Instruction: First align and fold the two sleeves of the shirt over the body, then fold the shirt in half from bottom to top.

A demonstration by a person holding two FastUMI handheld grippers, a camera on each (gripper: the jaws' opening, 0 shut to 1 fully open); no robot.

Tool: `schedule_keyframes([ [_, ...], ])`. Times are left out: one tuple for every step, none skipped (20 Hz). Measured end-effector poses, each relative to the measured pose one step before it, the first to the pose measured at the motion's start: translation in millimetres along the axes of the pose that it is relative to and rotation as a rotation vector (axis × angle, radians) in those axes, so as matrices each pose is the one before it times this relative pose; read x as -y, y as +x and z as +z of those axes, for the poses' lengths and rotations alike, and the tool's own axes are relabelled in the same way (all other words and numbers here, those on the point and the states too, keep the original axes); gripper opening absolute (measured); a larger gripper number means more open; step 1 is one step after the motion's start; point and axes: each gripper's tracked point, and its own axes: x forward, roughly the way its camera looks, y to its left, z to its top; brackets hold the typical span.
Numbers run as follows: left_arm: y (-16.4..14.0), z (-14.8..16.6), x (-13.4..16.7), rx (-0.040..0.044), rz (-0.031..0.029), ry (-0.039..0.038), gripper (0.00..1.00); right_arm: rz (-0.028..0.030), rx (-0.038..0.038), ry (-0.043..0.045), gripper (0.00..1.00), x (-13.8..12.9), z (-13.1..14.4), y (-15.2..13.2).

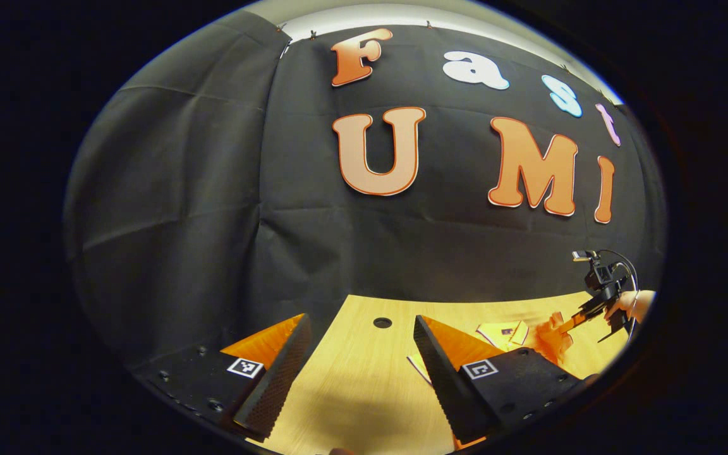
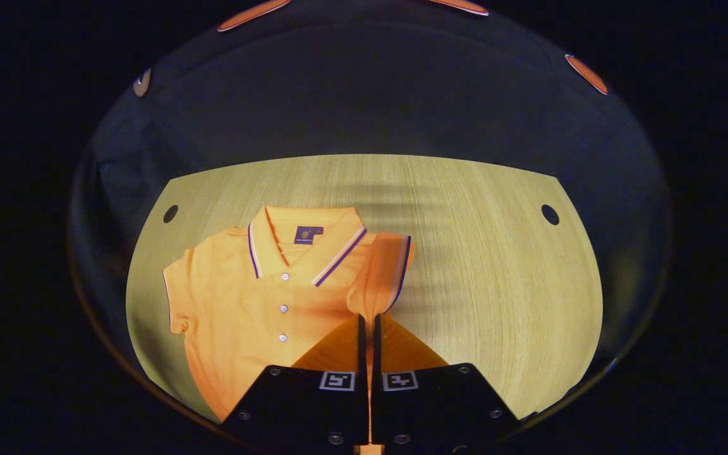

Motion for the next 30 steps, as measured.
schedule_keyframes([
  [-1.97, -0.09, -1.58, -0.00225, -0.00582, 0.0059, 0.98, 0.00766, -0.00086, 0.00582, 0.02, -5.98, -0.65, 1.86],
  [-1.8, -2.03, -0.72, -0.0027, -0.00562, 0.00491, 0.98, 0.01259, 0.00386, 0.00107, 0.02, -6.57, 0.51, 0.91],
  [-1.88, 1.16, -1.77, -0.00128, -0.00184, 0.00424, 0.98, 0.01206, -0.00227, 0.00076, 0.02, -6.34, -0.75, 2.83],
  [1.49, -2.4, -1.12, -0.00205, -0.00099, 0.00214, 0.98, 0.02103, -0.02103, 0.00551, 0.02, -6.69, -3.95, 3.48],
  [-0.04, -1.27, -0.49, -0.00264, 0.00106, -0.00104, 0.98, 0.00497, -0.01573, 0.0046, 0.02, -4.21, -6.42, 0.08],
  [-1.27, -1.3, -0.43, -0.00377, -0.00292, -0.00229, 0.98, -0.00286, -0.00108, -0.00159, 0.02, 0.82, 1.64, 3.28],
  [-1.55, -0.25, -0.63, -0.00354, -0.00224, -0.00207, 0.98, 0.01592, 0.00598, 0.00201, 0.04, -4.32, 1.68, -0.29],
  [0.49, -2.29, 0.13, -0.00481, -0.00356, -0.00006, 0.98, 0.03235, 0.00418, 0.01114, 0.1, -10.81, -0.44, 2.48],
  [-0.04, -1.01, 0.54, -0.00403, -0.0006, 0.00175, 0.98, 0.04789, 0.00332, 0.01977, 0.24, -13.62, 1.34, -2.57],
  [0.44, -0.66, -0.55, -0.00155, -0.00047, 0.00137, 0.98, 0.03103, 0.0011, 0.01172, 0.3, -7.41, -1.45, 2.93],
  [-0.06, 1.1, -0.19, 0.00008, -0.00015, -0.00025, 0.98, 0.00996, 0.00968, -0.00227, 0.34, -3.43, 1.58, -1.35],
  [0.94, 0.35, 1.86, 0.00032, -0.0029, -0.00253, 0.98, 0.00032, 0.0149, -0.01188, 0.39, -0.4, 2.33, -1.61],
  [0.59, 1.1, 2.76, -0.00253, -0.00595, -0.00377, 0.98, -0.00822, 0.01381, -0.00956, 0.69, 0.49, 2.13, -1.37],
  [1.59, -0.94, 3.83, -0.00438, -0.00781, -0.00476, 0.98, -0.00642, 0.00894, -0.00116, 0.84, 0.02, 1.47, -4.01],
  [3.27, 1.31, 4.23, -0.00261, -0.00805, -0.00653, 0.98, -0.00178, 0.0196, -0.00314, 1.0, -0.19, 1.35, 0.4],
  [2.16, 0.24, 4.8, -0.00234, -0.0096, -0.00572, 0.98, -0.00181, 0.03149, -0.00432, 0.99, 0.07, 6.9, -7.37],
  [3.07, 1.72, 4.58, -0.00414, -0.00808, -0.00412, 0.98, -0.00256, 0.03213, -0.00523, 0.99, 1.26, 6.38, -7.93],
  [3.93, -0.7, 5.39, -0.0054, -0.00625, -0.00144, 0.98, -0.00545, 0.04134, -0.00454, 0.99, 2.18, 9.64, -8.22],
  [3.54, 1.15, 4.41, -0.00393, -0.00241, 0.00201, 0.98, -0.0014, 0.04468, -0.00087, 0.99, 1.34, 10.73, -8.83],
  [5.83, 0.34, 3.92, -0.00392, -0.00465, 0.00318, 0.98, 0.00331, 0.04275, 0.00553, 0.99, 1.34, 11.56, -9.93],
  [5.01, 1.26, 5.63, -0.00652, -0.00609, 0.0022, 0.98, 0.00662, 0.04213, 0.00876, 0.99, 0.46, 11.88, -9.41],
  [3.49, 1.53, 4.92, -0.00817, -0.0036, 0.00298, 0.98, 0.00016, 0.04226, 0.00929, 0.99, 2.64, 11.99, -10.59],
  [3.22, 2.53, 5.29, -0.00491, -0.00101, -0.00006, 0.98, -0.00436, 0.03965, 0.00521, 0.99, 5.14, 12.44, -10.48],
  [3.36, 3.54, 8.16, -0.00362, -0.01134, -0.0014, 0.98, -0.00305, 0.04249, 0.00466, 0.99, 4.7, 13.53, -11.46],
  [2.82, 5.33, 7.63, -0.00224, -0.00974, -0.00476, 0.98, -0.00325, 0.04156, 0.00399, 0.99, 4.45, 13.57, -11.32],
  [2.89, 4.7, 6.68, -0.00058, -0.01026, -0.00696, 0.98, -0.00359, 0.04119, 0.00226, 0.99, 4.63, 13.3, -10.79],
  [2.54, 5.44, 7.68, -0.00347, -0.00912, -0.00422, 0.98, -0.0022, 0.0406, 0.00287, 0.99, 4.53, 13.11, -9.14],
  [3.99, 3.15, 6.03, -0.00395, -0.00399, 0.00262, 0.98, -0.00629, 0.0343, 0.00377, 0.99, 5.95, 9.49, -9.89],
  [4.03, 4.1, 4.91, -0.00439, 0.00216, 0.00652, 0.98, -0.0079, 0.02936, -0.00061, 0.98, 5.58, 10.05, -8.16],
  [4.8, 2.28, 4.73, -0.00947, 0.00046, 0.00914, 0.98, -0.00837, 0.02688, -0.00809, 0.98, 5.33, 9.48, -7.22],
])
